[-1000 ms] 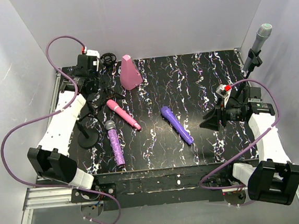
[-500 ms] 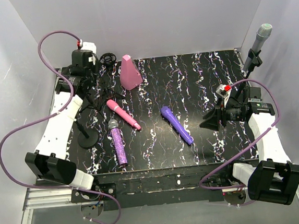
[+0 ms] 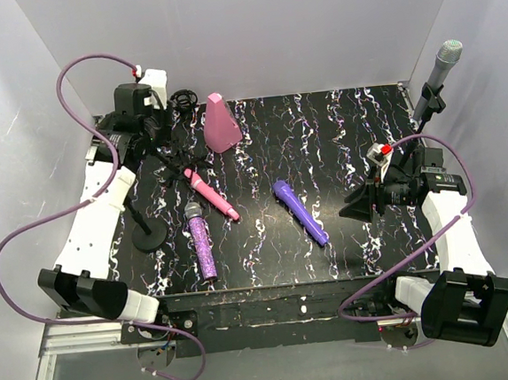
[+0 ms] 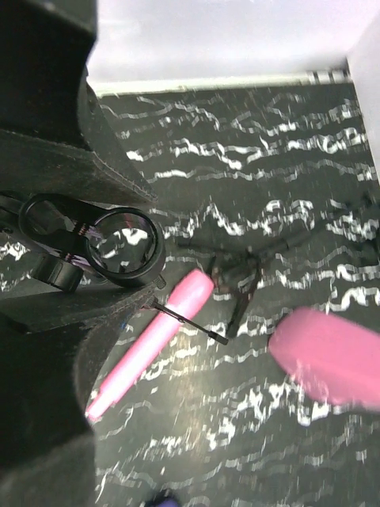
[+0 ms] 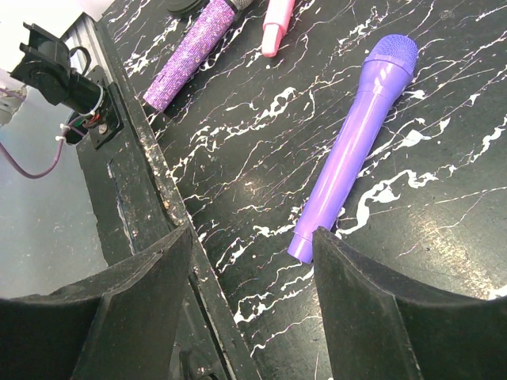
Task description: Attach the microphones to the stand
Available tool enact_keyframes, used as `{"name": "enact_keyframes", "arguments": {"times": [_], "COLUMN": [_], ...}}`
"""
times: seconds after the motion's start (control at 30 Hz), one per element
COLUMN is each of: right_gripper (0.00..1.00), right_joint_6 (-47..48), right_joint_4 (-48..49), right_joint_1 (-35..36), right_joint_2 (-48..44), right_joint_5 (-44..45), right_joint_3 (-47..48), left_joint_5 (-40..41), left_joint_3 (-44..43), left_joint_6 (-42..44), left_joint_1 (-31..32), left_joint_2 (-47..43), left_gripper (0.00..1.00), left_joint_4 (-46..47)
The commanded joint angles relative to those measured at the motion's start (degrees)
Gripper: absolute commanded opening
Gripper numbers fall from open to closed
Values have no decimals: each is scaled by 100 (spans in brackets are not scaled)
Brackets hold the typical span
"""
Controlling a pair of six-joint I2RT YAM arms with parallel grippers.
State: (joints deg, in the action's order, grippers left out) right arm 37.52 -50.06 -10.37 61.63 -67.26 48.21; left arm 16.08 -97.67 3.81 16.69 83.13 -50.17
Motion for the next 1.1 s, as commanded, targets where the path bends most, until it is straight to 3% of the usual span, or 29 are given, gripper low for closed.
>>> {"name": "enact_keyframes", "arguments": {"times": [0.0, 0.3, 0.57, 1.07], "right_gripper": [69, 69, 69, 69], "right_joint_6": [71, 107, 124, 159], "right_joint_4": [-91, -126, -144, -170], "right_joint_1": [9, 9, 9, 9], "right_joint_2": [16, 34, 34, 78], "right_joint_5": [-85, -103, -94, -103], "right_joint_3": [101, 128, 128, 136], "left_joint_5": [-1122, -2714, -2091, -2416], "left_joint_3": [-130, 134, 99, 529], "left_joint_6": [-109, -223, 646, 1464], "left_joint_1": [62, 404, 2004, 2506], "left_joint_2": [-579, -597, -96, 115], "left_gripper": [3, 2, 2, 3], "left_joint_4": [359, 578, 596, 860]}}
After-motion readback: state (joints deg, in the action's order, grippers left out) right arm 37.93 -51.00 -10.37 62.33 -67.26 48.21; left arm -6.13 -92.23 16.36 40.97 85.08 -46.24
